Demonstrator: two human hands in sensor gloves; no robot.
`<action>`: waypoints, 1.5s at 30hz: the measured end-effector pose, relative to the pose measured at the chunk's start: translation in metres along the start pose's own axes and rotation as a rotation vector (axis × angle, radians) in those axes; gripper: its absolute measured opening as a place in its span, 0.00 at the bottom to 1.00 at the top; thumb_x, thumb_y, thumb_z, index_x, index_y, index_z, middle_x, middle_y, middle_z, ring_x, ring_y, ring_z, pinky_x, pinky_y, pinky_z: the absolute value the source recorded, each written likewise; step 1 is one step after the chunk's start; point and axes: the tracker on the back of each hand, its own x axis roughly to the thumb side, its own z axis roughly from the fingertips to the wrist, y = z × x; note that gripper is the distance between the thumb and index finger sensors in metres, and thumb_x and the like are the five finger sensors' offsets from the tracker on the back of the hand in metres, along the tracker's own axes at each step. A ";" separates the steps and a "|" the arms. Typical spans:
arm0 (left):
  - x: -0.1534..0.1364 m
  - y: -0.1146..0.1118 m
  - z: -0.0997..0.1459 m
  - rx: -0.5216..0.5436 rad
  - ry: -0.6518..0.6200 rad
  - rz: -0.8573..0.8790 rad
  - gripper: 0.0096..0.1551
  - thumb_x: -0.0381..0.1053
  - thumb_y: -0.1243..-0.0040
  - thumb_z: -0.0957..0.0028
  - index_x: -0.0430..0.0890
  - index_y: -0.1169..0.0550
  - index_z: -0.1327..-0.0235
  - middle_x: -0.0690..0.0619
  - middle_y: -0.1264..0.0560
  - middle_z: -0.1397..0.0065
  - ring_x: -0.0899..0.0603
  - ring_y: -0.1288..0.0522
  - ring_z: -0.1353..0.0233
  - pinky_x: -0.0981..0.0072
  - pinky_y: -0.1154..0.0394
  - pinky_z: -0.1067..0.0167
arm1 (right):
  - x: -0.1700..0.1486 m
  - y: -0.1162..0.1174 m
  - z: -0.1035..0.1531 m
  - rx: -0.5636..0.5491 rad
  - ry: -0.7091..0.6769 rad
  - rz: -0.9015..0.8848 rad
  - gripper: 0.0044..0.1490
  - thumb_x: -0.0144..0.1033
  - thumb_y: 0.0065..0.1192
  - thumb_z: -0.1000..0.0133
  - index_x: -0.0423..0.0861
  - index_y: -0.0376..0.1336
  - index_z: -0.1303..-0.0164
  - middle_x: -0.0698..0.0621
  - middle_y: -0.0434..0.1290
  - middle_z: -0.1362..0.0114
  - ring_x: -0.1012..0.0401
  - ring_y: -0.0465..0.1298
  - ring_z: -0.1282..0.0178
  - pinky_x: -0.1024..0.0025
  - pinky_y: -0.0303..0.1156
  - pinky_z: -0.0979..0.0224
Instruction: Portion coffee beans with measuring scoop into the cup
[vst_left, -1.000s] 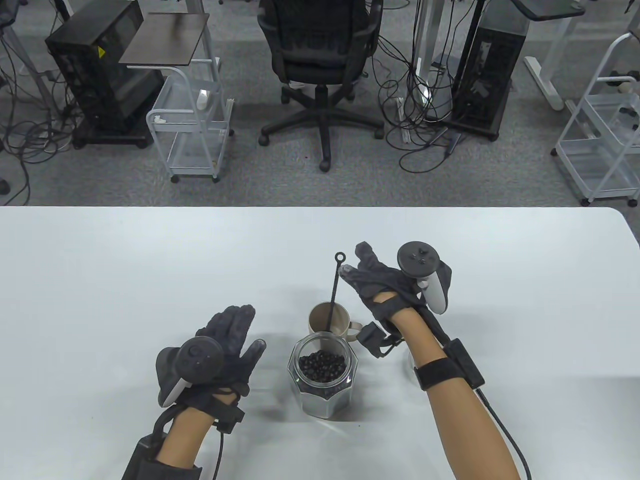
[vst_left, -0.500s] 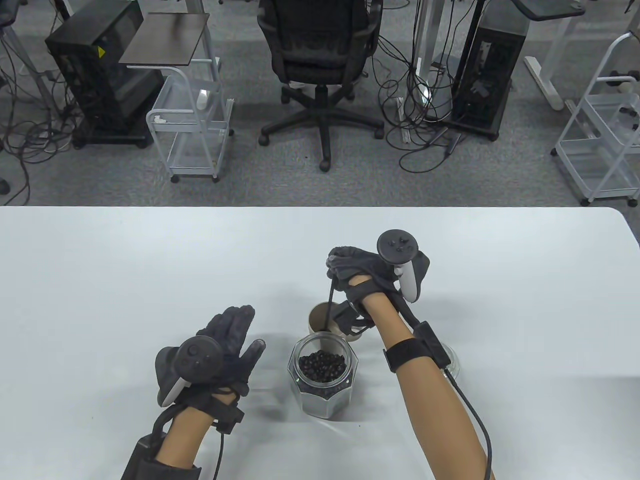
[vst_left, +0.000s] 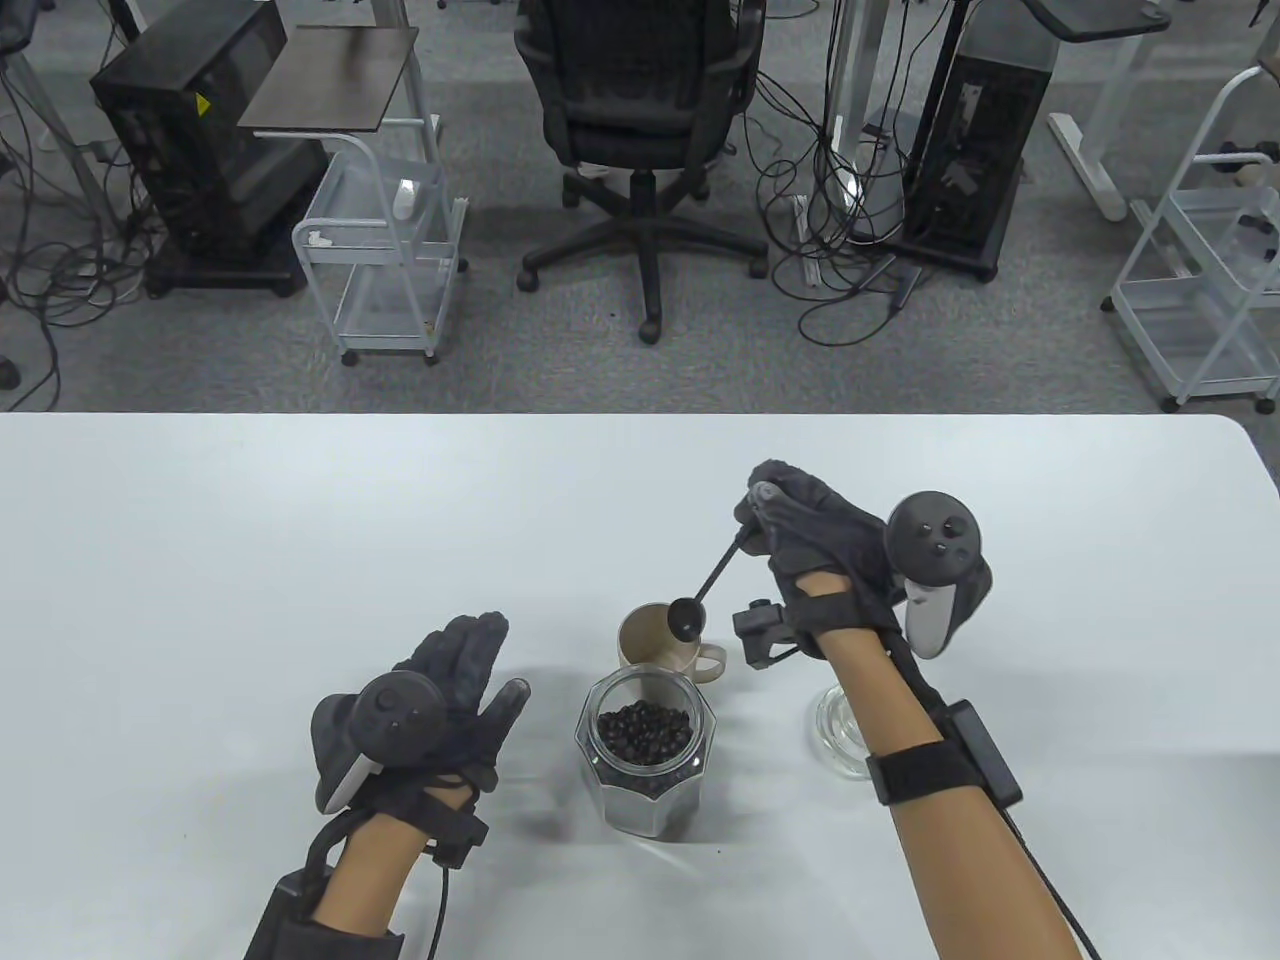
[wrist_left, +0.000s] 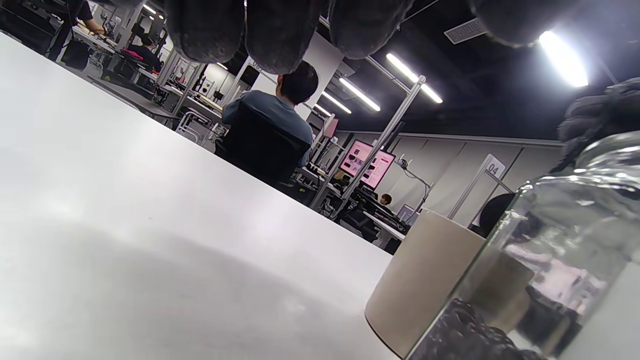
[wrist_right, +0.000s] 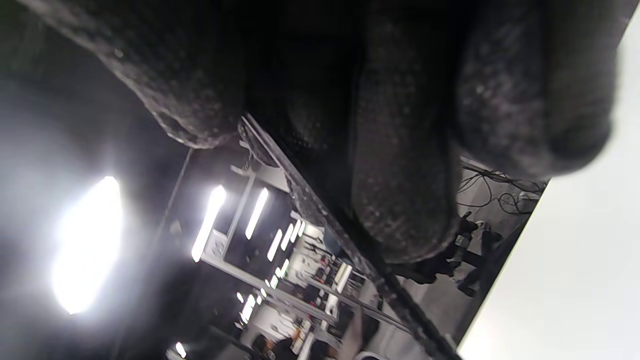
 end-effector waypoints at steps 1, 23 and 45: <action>0.000 0.000 0.000 -0.001 0.002 0.004 0.47 0.73 0.56 0.49 0.50 0.40 0.19 0.39 0.40 0.16 0.22 0.41 0.19 0.21 0.48 0.33 | -0.001 -0.008 0.004 -0.017 0.008 -0.046 0.26 0.41 0.74 0.49 0.43 0.75 0.43 0.39 0.85 0.49 0.44 0.92 0.57 0.50 0.84 0.59; 0.005 0.010 0.006 0.074 -0.054 0.056 0.48 0.74 0.57 0.49 0.51 0.40 0.18 0.39 0.41 0.15 0.23 0.42 0.18 0.22 0.47 0.32 | -0.123 -0.091 0.091 -0.209 0.207 -0.712 0.25 0.41 0.70 0.44 0.45 0.72 0.39 0.39 0.82 0.44 0.42 0.89 0.51 0.49 0.83 0.53; 0.073 -0.040 0.009 -0.090 -0.298 0.190 0.52 0.79 0.58 0.50 0.52 0.46 0.17 0.40 0.46 0.13 0.25 0.41 0.18 0.24 0.45 0.31 | -0.122 -0.071 0.099 -0.158 0.225 -0.731 0.25 0.42 0.69 0.43 0.46 0.71 0.38 0.40 0.82 0.44 0.43 0.89 0.50 0.50 0.83 0.52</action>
